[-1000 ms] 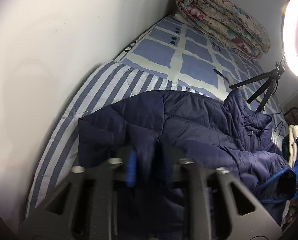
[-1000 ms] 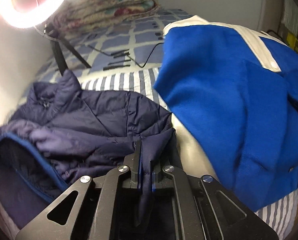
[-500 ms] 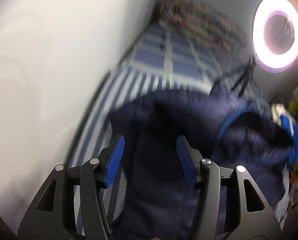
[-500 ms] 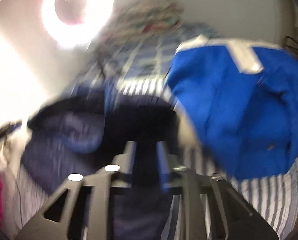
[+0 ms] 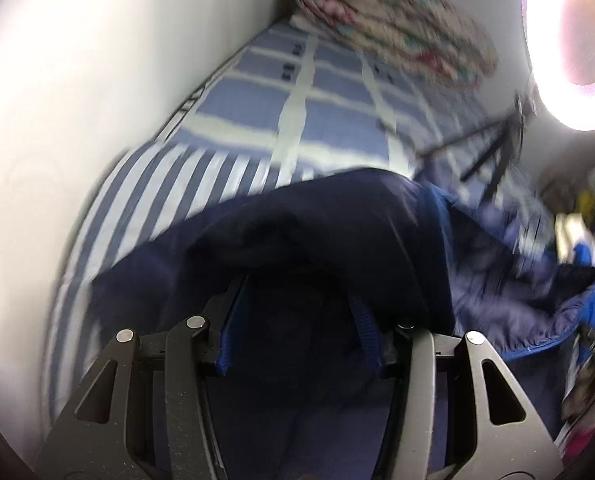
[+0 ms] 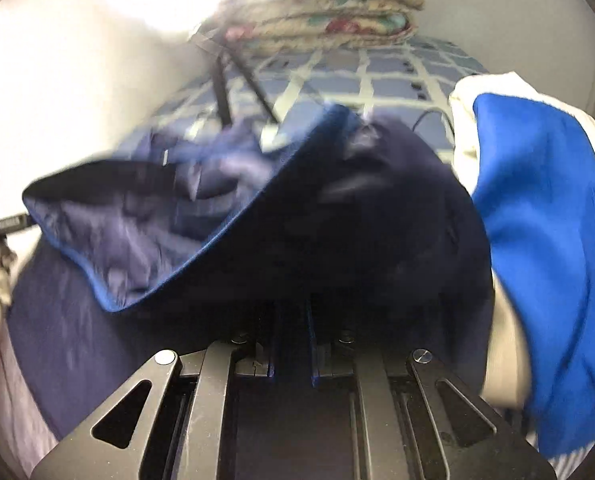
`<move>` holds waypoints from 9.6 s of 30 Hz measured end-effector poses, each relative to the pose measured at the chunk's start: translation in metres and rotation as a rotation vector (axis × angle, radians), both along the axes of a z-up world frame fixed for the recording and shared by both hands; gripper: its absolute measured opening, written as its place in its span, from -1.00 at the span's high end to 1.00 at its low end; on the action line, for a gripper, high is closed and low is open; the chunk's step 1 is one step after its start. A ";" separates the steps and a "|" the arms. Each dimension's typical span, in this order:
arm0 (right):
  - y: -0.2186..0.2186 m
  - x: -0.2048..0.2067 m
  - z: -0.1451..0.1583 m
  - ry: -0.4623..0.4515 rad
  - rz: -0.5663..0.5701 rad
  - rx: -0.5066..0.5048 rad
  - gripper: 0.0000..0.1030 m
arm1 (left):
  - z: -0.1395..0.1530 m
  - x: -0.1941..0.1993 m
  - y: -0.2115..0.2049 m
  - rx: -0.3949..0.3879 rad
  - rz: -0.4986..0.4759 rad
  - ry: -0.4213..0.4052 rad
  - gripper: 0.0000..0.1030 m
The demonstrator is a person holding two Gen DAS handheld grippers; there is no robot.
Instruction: Fold large clothes
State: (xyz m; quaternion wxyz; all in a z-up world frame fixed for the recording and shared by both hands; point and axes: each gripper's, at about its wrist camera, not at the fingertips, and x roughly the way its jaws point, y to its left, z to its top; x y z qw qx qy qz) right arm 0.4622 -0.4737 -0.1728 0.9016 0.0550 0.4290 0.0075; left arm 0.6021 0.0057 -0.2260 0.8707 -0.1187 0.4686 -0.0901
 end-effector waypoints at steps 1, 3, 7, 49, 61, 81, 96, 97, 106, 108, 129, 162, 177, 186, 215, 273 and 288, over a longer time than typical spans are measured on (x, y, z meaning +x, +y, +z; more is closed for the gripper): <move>-0.004 0.005 0.001 -0.018 -0.028 0.005 0.81 | 0.001 0.008 0.000 -0.018 0.031 -0.006 0.02; -0.015 0.016 -0.001 -0.030 -0.092 -0.003 0.81 | 0.001 0.022 0.003 -0.052 0.108 -0.020 0.02; -0.027 0.036 -0.026 0.048 -0.203 -0.086 0.81 | -0.011 0.037 0.000 0.061 0.178 -0.019 0.01; -0.055 -0.201 -0.031 0.118 -0.284 0.197 -0.24 | 0.020 -0.173 -0.173 0.142 -0.273 -0.167 -0.02; -0.075 -0.200 -0.051 0.096 -0.355 0.488 -0.34 | -0.062 -0.204 -0.204 0.298 -0.282 -0.176 -0.03; -0.012 -0.193 -0.018 0.066 -0.408 0.513 0.80 | -0.033 -0.265 -0.158 0.132 -0.171 -0.130 -0.01; 0.146 -0.160 0.125 -0.155 -0.122 0.069 0.88 | 0.001 -0.399 -0.057 -0.071 -0.002 -0.200 -0.01; 0.159 -0.155 0.130 -0.165 -0.092 0.046 0.88 | 0.004 -0.402 -0.054 -0.075 0.013 -0.214 -0.01; 0.284 -0.089 0.135 -0.185 0.131 -0.054 0.90 | 0.008 -0.410 -0.012 -0.100 0.169 -0.232 -0.01; 0.313 -0.073 0.125 -0.172 0.187 -0.070 0.90 | 0.009 -0.412 0.002 -0.089 0.234 -0.246 -0.01; 0.462 -0.005 -0.045 0.188 0.612 0.066 0.92 | 0.006 -0.416 0.063 -0.124 0.457 -0.249 -0.01; 0.161 -0.056 -0.066 0.181 0.092 0.537 -0.20 | 0.011 -0.228 0.026 0.229 0.251 -0.211 -0.01; 0.216 -0.019 -0.083 0.255 0.158 0.510 0.52 | -0.062 -0.202 0.047 0.334 0.200 -0.032 -0.01; 0.223 -0.035 -0.053 0.290 0.178 0.359 0.65 | -0.049 -0.239 0.021 0.295 0.138 0.029 0.26; 0.134 -0.160 0.047 0.058 0.201 -0.022 0.32 | 0.122 -0.328 -0.065 0.138 -0.213 -0.203 -0.10; 0.034 -0.107 -0.064 0.159 0.101 0.597 -0.61 | -0.083 -0.203 0.008 -0.722 -0.036 0.267 -0.55; 0.078 -0.073 -0.063 0.206 0.156 0.506 -0.31 | -0.068 -0.187 -0.053 -0.475 -0.096 0.264 -0.08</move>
